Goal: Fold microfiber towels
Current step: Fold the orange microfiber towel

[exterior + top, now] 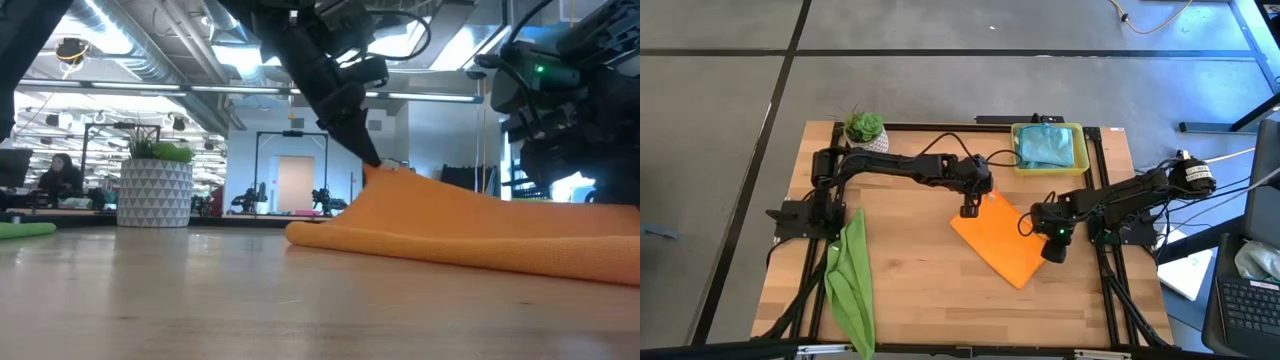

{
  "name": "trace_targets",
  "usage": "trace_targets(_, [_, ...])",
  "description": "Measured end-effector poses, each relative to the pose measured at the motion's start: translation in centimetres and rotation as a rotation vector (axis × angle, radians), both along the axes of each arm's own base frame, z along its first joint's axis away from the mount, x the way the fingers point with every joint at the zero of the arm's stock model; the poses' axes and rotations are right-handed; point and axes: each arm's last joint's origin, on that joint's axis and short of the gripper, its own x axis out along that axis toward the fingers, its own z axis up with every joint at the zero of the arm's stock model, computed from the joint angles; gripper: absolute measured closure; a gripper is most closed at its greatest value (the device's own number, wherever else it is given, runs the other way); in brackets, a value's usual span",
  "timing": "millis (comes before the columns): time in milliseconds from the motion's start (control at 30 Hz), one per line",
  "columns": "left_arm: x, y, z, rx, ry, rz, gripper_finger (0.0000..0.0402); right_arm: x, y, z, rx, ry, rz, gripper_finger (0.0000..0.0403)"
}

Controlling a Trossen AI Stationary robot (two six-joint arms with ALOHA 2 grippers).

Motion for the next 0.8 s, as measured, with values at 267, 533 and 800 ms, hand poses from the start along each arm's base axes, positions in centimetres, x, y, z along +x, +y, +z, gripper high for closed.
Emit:
trace_targets(267, [0.3, 0.1, -0.5, 0.003, -0.003, 0.003, 0.0401, -0.8, -0.1, -0.2, -0.022, 0.091, -0.005, 0.0397])
trace_targets(533, [1.1, 0.3, -1.8, 0.003, -0.016, 0.017, 0.0401, -1.1, -0.2, -0.2, -0.051, 0.116, -0.014, 0.0389])
trace_targets(800, [1.2, 0.6, -2.2, 0.07, -0.011, 0.095, 0.0401, -1.3, -0.4, -0.3, -0.104, 0.169, -0.082, 0.0386])
